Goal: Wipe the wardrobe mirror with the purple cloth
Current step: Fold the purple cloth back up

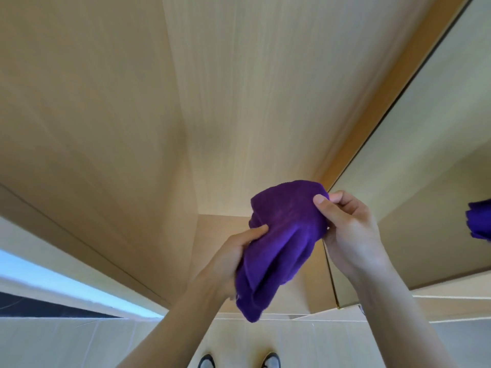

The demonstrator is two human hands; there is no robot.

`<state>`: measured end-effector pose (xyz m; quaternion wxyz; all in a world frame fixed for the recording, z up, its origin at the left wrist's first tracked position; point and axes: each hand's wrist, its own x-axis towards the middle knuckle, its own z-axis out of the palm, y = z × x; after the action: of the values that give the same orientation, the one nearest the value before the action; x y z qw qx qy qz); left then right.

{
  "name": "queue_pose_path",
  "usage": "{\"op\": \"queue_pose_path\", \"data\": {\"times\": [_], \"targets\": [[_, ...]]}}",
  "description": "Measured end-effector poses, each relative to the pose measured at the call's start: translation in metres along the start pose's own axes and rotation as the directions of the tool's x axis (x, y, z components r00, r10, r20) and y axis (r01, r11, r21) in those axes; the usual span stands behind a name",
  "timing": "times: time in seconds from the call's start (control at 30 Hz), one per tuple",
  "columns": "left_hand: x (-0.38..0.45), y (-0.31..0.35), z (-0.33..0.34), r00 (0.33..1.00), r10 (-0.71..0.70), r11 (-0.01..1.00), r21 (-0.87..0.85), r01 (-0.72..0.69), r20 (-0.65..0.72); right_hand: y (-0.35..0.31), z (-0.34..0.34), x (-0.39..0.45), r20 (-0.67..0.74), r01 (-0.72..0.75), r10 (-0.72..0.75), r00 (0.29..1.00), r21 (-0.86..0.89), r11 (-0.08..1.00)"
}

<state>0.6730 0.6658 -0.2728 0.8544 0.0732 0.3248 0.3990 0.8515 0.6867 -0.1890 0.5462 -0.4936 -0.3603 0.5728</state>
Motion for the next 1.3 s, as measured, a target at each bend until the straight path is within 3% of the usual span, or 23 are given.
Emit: {"op": "queue_pose_path", "data": {"times": [0.1, 0.17, 0.23, 0.33, 0.4, 0.5, 0.57, 0.63, 0.8, 0.87, 0.97, 1.0, 1.1, 1.2, 1.3], "targets": [[0.005, 0.013, -0.007, 0.983, 0.148, 0.981, 0.142, -0.132, -0.106, 0.015, -0.017, 0.007, -0.179, 0.018, -0.059, 0.982, -0.225, 0.974], [0.007, 0.024, -0.012, 0.936, 0.284, 0.938, 0.263, -0.225, -0.211, 0.029, -0.031, 0.012, -0.251, 0.03, -0.152, 0.956, -0.432, 0.901], [0.007, 0.031, -0.013, 0.899, 0.364, 0.86, 0.459, -0.223, -0.244, 0.044, -0.042, 0.013, -0.276, 0.018, -0.227, 0.934, -0.596, 0.803], [0.015, 0.035, -0.013, 0.87, 0.442, 0.574, 0.815, -0.087, -0.218, 0.071, -0.054, 0.011, -0.303, -0.025, -0.223, 0.927, -0.641, 0.767], [0.022, 0.038, -0.014, 0.88, 0.434, 0.379, 0.925, 0.017, -0.194, 0.088, -0.062, 0.01, -0.285, -0.038, -0.169, 0.944, -0.602, 0.798], [0.034, 0.04, -0.016, 0.942, 0.292, 0.167, 0.978, 0.122, -0.168, 0.108, -0.075, 0.012, -0.094, -0.042, -0.012, 0.996, -0.558, 0.829], [0.048, 0.032, -0.024, 0.959, 0.238, -0.098, 0.978, 0.182, -0.154, 0.123, -0.084, 0.016, 0.054, -0.068, 0.125, 0.991, -0.605, 0.793], [0.061, 0.021, -0.033, 0.96, 0.239, -0.285, 0.935, 0.21, -0.142, 0.142, -0.093, 0.022, 0.121, -0.041, 0.204, 0.971, -0.761, 0.647], [0.087, 0.003, -0.061, 0.956, 0.187, -0.518, 0.804, 0.292, -0.227, 0.185, -0.106, 0.052, 0.166, 0.063, 0.257, 0.952, -0.928, 0.367], [0.097, 0.006, -0.077, 0.954, 0.114, -0.488, 0.82, 0.298, -0.278, 0.193, -0.107, 0.071, 0.193, 0.074, 0.34, 0.92, -0.94, 0.334], [0.113, 0.017, -0.1, 0.931, 0.062, -0.241, 0.9, 0.364, -0.36, 0.198, -0.101, 0.102, 0.204, 0.035, 0.428, 0.88, -0.928, 0.371], [0.119, 0.021, -0.106, 0.926, 0.083, -0.2, 0.904, 0.379, -0.37, 0.201, -0.099, 0.113, 0.211, 0.05, 0.418, 0.884, -0.93, 0.364], [0.145, 0.028, -0.126, 0.922, 0.184, -0.209, 0.903, 0.375, -0.341, 0.218, -0.097, 0.145, 0.216, 0.082, 0.382, 0.899, -0.938, 0.338], [0.172, 0.025, -0.151, 0.914, 0.277, -0.19, 0.916, 0.355, -0.297, 0.247, -0.098, 0.169, 0.205, 0.125, 0.336, 0.919, -0.962, 0.244], [0.194, 0.005, -0.186, 0.87, 0.468, -0.308, 0.895, 0.323, -0.153, 0.291, -0.104, 0.175, 0.218, 0.196, 0.149, 0.965, -0.969, 0.148]]}}
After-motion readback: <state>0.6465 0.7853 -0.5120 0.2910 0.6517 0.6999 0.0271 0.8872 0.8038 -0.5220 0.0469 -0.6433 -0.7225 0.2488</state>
